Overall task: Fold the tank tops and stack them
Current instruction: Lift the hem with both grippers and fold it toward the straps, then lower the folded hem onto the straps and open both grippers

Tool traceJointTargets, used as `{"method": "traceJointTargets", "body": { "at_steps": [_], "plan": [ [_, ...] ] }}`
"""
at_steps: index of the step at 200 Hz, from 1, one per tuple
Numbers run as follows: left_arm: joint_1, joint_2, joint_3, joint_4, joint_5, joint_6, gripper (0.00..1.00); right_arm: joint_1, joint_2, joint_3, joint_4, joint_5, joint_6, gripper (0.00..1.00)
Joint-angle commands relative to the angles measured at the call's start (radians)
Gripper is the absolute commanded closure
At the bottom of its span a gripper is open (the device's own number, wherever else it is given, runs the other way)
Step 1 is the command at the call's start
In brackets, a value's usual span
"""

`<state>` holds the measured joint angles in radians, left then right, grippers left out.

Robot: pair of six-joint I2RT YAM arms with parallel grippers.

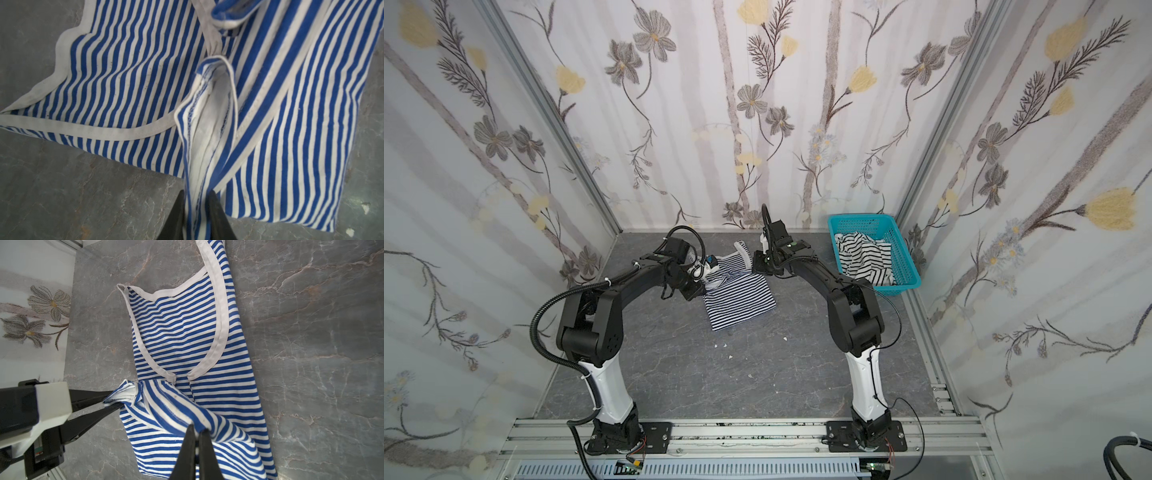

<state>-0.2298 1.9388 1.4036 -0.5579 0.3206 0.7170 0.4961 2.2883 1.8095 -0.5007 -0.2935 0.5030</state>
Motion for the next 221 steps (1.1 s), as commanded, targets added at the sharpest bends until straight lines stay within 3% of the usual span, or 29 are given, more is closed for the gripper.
{"method": "traceJointTargets", "body": {
  "at_steps": [1, 86, 115, 135, 188, 221],
  "plan": [
    [0.008, 0.039, 0.035, 0.025, -0.001, -0.014, 0.79, -0.010, 0.052, 0.059, -0.017, -0.022, -0.026, 0.99],
    [0.018, 0.147, 0.124, 0.061, -0.056, -0.079, 0.70, -0.029, 0.207, 0.219, -0.042, -0.074, -0.035, 0.94],
    [0.022, 0.145, 0.126, 0.121, -0.138, -0.149, 0.59, -0.038, 0.240, 0.276, -0.050, -0.066, -0.035, 0.63],
    [0.029, 0.095, 0.098, 0.196, -0.161, -0.212, 0.54, -0.039, 0.216, 0.273, -0.045, -0.061, -0.047, 0.54],
    [0.006, -0.108, -0.040, 0.289, -0.100, -0.262, 0.47, 0.002, 0.050, 0.062, 0.022, -0.032, -0.041, 0.51],
    [-0.065, -0.147, -0.152, 0.279, -0.086, -0.202, 0.58, 0.012, -0.051, -0.154, 0.111, -0.010, -0.012, 0.53]
  ]
}}
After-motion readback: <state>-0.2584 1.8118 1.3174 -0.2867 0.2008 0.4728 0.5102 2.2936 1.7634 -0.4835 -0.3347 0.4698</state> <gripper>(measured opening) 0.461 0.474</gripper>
